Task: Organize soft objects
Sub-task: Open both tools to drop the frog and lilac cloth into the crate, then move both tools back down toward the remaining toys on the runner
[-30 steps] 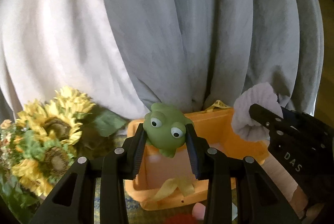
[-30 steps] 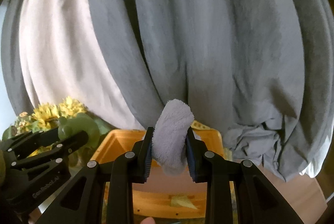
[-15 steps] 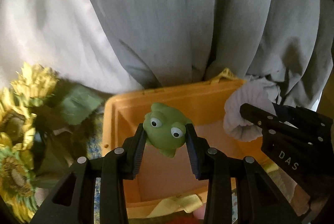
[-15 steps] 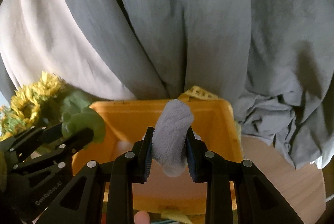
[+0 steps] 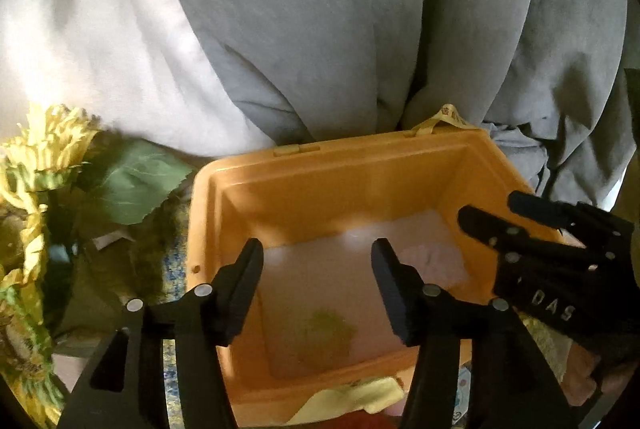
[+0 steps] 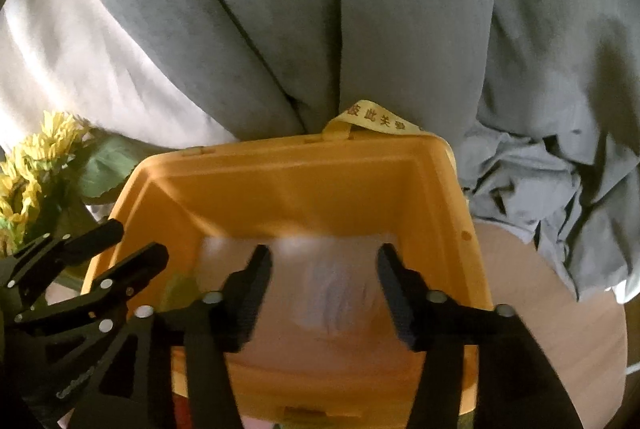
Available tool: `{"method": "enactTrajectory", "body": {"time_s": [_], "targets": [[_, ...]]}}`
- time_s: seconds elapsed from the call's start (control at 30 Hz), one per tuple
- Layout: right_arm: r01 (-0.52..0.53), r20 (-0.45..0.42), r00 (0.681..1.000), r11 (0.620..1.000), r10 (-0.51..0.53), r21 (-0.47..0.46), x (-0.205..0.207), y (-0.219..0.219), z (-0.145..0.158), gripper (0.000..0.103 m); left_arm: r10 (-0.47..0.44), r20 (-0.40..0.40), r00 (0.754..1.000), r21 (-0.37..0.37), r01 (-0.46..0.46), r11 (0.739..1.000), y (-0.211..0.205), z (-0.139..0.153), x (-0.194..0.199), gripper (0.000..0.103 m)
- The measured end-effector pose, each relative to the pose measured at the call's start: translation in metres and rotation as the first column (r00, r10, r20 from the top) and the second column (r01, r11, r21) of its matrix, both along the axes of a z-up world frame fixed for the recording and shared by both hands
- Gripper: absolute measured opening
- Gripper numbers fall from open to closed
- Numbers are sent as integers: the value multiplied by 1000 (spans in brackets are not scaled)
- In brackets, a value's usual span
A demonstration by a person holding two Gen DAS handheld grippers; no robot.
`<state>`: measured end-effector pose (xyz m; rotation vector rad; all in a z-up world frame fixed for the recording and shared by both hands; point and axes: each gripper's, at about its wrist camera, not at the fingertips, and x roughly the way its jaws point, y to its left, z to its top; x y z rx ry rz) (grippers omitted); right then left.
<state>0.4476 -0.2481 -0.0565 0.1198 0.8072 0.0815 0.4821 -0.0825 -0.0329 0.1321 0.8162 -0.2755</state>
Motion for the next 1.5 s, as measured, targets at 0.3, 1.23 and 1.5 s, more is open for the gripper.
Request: {"method": "enactTrajectory", "body": {"time_s": [0.3, 1.23, 1.5], "targets": [[42, 135, 990, 999, -37, -34, -35, -4, 34, 71, 43, 128, 991, 24, -47, 999, 13, 29, -33, 67], [36, 371, 928, 999, -32, -4, -167, 20, 77, 77, 210, 265, 941, -40, -207, 977, 71, 61, -163, 71], [42, 394, 919, 999, -30, -22, -190, 28, 68, 77, 236, 201, 951, -48, -232, 972, 83, 44, -183, 71]]}}
